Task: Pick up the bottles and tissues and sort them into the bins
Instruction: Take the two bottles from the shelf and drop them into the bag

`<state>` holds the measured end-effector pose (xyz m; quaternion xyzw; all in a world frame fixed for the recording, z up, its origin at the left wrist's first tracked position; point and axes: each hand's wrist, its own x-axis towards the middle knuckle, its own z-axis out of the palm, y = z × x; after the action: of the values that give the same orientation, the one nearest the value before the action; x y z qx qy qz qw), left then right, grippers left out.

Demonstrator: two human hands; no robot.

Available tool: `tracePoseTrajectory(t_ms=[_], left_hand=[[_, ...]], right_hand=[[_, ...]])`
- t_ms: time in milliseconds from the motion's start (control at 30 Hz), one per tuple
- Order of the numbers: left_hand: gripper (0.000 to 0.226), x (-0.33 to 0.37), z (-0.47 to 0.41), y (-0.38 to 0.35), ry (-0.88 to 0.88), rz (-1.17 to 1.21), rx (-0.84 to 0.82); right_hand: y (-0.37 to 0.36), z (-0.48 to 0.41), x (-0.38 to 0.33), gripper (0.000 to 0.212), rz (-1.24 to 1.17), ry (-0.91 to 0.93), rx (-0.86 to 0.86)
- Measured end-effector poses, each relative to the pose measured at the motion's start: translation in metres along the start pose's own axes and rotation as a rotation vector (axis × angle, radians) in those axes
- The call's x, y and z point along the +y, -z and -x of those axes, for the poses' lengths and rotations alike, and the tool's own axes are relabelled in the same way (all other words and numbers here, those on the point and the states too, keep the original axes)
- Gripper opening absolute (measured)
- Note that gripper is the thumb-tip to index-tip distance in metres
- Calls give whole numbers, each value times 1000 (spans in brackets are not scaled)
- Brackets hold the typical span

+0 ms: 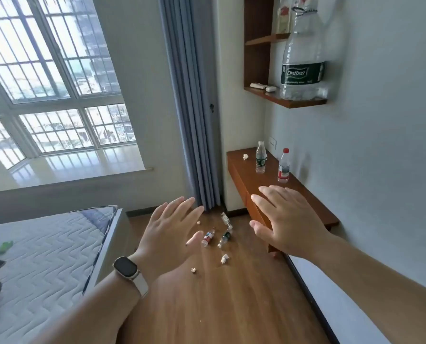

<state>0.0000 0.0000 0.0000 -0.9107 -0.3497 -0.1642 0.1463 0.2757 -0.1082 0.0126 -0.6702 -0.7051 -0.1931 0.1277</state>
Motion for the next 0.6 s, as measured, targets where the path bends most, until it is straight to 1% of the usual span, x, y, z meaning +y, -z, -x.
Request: tracePoseTrajectory(t_ms=[67,200,267,400,600], left_hand=[[54,-2,-18,-4,12,6,-15],[54,-16,-56,-24,4,18,-25],[54,-28,-74,-39,-8,33,-3],[53,-52,-111,-75,-29,67,10],[53,-110,-187,-131,-97,121,-12]], right_hand=[[-5,-14,11,55,-12,-21,-32],[-28,-43,30,55,-2,-2,-22],[-41,-59,40,55,12,-3,-8],[-74,-93,49,56,36,-21,-46],[-115,-160,58,55,98,-127,-98]])
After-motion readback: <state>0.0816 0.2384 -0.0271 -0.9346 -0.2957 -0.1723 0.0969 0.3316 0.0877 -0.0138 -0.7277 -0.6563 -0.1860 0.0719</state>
